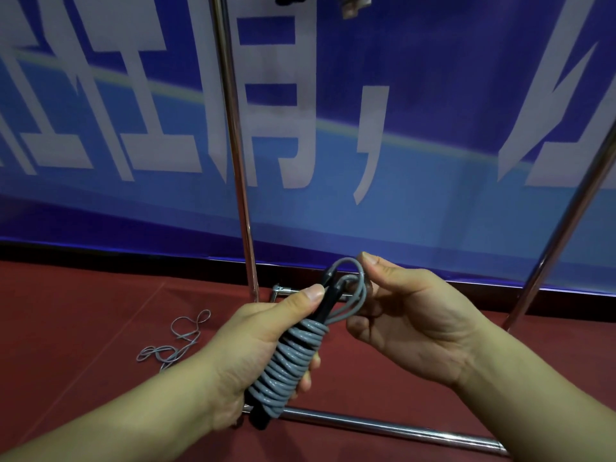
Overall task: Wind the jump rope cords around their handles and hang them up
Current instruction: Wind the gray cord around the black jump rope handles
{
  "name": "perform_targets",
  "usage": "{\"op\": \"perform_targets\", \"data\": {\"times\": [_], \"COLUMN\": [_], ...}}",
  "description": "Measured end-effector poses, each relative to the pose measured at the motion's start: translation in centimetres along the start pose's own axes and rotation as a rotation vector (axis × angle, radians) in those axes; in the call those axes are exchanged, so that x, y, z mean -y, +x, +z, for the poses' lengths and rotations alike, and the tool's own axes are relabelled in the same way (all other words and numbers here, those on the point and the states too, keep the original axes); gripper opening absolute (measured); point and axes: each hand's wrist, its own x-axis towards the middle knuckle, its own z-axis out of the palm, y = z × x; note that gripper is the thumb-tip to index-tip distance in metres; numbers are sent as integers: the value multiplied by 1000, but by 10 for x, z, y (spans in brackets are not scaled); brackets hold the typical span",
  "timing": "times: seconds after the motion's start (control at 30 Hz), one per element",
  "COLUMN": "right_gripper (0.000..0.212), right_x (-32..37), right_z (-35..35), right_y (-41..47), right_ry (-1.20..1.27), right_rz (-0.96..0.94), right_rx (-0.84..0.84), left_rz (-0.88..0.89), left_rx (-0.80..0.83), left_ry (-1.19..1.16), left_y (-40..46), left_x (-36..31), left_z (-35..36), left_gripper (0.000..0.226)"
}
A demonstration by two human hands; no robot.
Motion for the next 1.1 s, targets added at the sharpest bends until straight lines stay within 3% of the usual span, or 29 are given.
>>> {"op": "perform_targets", "data": {"times": [0.1, 0.2, 0.47, 0.7, 0.93, 1.1], "right_gripper": [9, 30, 60, 53, 52, 30], "right_x": [-4, -7, -11, -13, 5, 36], "right_z": [-7, -15, -11, -3, -2, -8], "right_y": [4, 7, 13, 12, 5, 0], "right_ry": [-23, -40, -196, -290, -294, -309], "right_rz": [40, 72, 60, 11, -183, -424], "right_rx": [30, 25, -72, -165, -191, -417], "left_rz": [58, 98, 166, 234, 303, 317], "left_rx": [-57, -89, -128, -131, -129, -135], "left_ry": [5, 7, -18, 29, 50, 85], "left_y": [2, 5, 13, 14, 18, 30], "left_x": [1, 0, -1, -2, -16, -44], "left_z": [0, -1, 2, 12, 39, 65], "left_gripper": [50, 49, 50, 37, 35, 38]}}
